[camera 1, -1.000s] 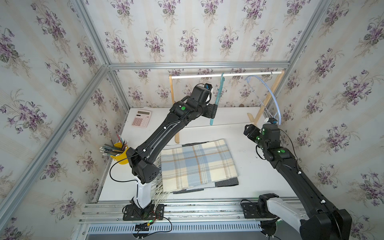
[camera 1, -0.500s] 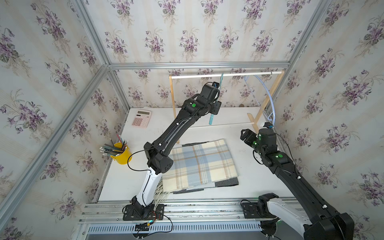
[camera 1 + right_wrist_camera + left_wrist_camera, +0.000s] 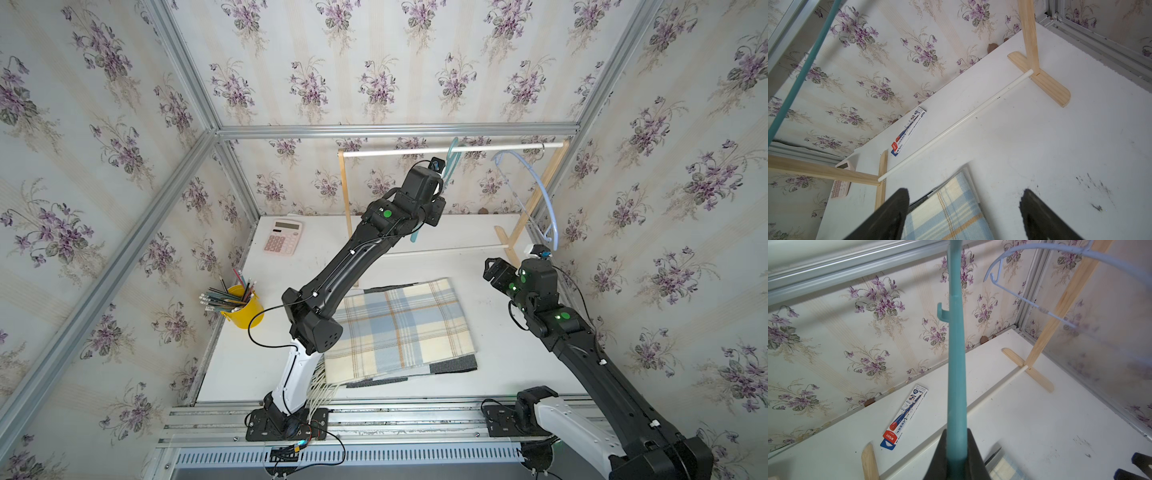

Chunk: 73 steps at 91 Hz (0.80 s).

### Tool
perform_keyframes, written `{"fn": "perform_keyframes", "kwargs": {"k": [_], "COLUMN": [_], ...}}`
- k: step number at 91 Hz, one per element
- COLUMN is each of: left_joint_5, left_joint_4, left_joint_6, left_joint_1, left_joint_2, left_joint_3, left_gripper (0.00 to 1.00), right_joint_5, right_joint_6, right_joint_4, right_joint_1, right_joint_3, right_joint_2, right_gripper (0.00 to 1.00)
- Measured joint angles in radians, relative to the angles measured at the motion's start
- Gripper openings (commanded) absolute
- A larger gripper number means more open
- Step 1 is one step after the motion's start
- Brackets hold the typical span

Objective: Hang the scarf on the hanger
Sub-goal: Pick up the hanger from the clothesline.

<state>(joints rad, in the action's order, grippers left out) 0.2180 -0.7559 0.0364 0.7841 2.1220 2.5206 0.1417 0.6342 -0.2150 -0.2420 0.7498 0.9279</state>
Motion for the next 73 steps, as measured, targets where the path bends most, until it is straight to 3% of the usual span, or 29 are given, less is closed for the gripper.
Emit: {"fn": "perform_keyframes", "kwargs": {"k": [16, 30, 54, 73], "left_joint_5": [-0.027, -0.053, -0.057, 0.056], "left_joint_4": [0.000, 0.015, 0.096, 0.289], "left_joint_6": [0.027, 0.077, 0.181, 0.323], "left_joint_1": [0.007, 0.010, 0.060, 0.174], "left_joint_2": [-0.100, -0.241, -0.639, -0.981], "left_joint_3": [-0.077, -0.272, -0.824, -1.415], "left_gripper": [0.00, 0.00, 0.00, 0.00], "right_joint_5": [0.000, -0.015, -0.104, -0.305], "right_joint_6": [-0.005, -0.005, 0.021, 0.128], "right_joint_4": [-0.003, -0.010, 0.021, 0.200], "right_joint_1": [0.000, 0.000, 0.000, -0.009], "right_joint_3": [0.000, -0.013, -0.097, -0.241], "right_joint_2": [-0.019, -0.026, -0.055, -0.087], "right_gripper": [0.88, 0.89, 0.89, 0.87]}}
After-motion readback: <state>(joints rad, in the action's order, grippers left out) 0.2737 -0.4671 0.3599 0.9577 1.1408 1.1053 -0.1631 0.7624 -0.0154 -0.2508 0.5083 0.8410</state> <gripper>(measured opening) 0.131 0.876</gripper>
